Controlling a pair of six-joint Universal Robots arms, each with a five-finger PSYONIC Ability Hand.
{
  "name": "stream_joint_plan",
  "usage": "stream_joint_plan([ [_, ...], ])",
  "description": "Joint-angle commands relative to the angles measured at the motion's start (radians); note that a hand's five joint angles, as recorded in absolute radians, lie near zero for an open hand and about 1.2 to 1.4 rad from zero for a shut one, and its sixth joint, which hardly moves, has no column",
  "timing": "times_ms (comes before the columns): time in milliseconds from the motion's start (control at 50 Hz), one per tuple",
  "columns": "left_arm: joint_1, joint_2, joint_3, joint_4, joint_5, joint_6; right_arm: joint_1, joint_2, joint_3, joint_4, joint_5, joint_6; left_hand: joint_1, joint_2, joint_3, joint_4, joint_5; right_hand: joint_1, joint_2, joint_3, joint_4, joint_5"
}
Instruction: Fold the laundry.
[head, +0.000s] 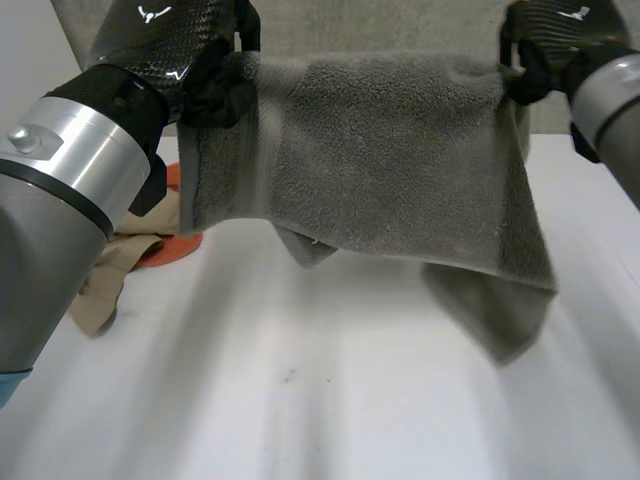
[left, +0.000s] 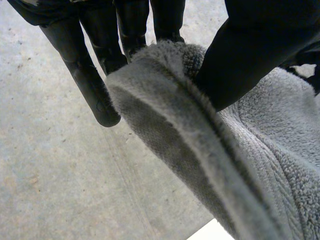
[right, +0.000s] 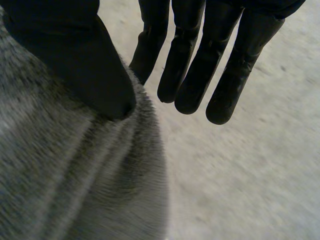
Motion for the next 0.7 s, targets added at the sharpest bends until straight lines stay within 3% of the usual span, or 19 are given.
stream_joint_plan([
  [20, 0.023, -0.079, -0.018, -0.004, -0.059, 0.000, 0.170, 0.227, -0.175, 0.043, -0.031, -0.006, 0.269, 0.198, 0.208, 0.198, 0.241, 0.438, 0.227, 0.216, 0.209, 0.252],
  [80, 0.054, -0.116, -0.034, -0.004, -0.076, 0.006, 0.215, 0.334, -0.215, 0.087, -0.037, -0.014, 0.269, 0.198, 0.208, 0.198, 0.241, 0.343, 0.132, 0.121, 0.114, 0.157],
  [160, 0.108, -0.165, -0.052, -0.007, -0.077, 0.007, 0.232, 0.412, -0.248, 0.171, -0.021, -0.074, 0.269, 0.198, 0.208, 0.198, 0.241, -0.718, -0.929, -0.941, -0.947, -0.905],
  [180, 0.117, -0.188, -0.058, -0.009, -0.077, 0.009, 0.230, 0.414, -0.253, 0.190, -0.020, -0.087, 0.269, 0.198, 0.208, 0.198, 0.241, -0.784, -0.995, -1.006, -1.013, -0.970],
  [300, 0.132, -0.240, -0.069, -0.010, -0.077, 0.011, 0.206, 0.342, -0.215, 0.239, 0.020, -0.085, 0.269, 0.198, 0.208, 0.198, 0.241, -0.784, -0.995, -1.006, -1.013, -0.970],
  [460, 0.151, -0.253, -0.072, -0.010, -0.073, 0.009, -0.020, 0.196, -0.005, 0.248, 0.052, -0.118, 0.269, 0.198, 0.208, 0.198, 0.241, -0.784, -0.995, -1.006, -1.013, -0.970],
  [520, 0.149, -0.253, -0.072, -0.007, -0.071, 0.009, -0.069, 0.175, 0.110, 0.250, 0.032, -0.147, 0.269, 0.198, 0.208, 0.198, 0.241, -0.784, -0.995, -1.006, -1.013, -0.970],
  [620, 0.151, -0.270, -0.072, -0.004, -0.071, 0.011, -0.115, 0.167, 0.309, 0.218, -0.096, -0.267, 0.269, 0.198, 0.208, 0.198, 0.241, -0.630, -0.841, -0.852, -0.859, -0.816],
  [700, 0.152, -0.291, -0.072, -0.006, -0.071, 0.011, -0.162, 0.167, 0.389, 0.159, -0.150, -0.315, 0.269, 0.198, 0.208, 0.198, 0.241, -0.486, -0.697, -0.708, -0.715, -0.672],
])
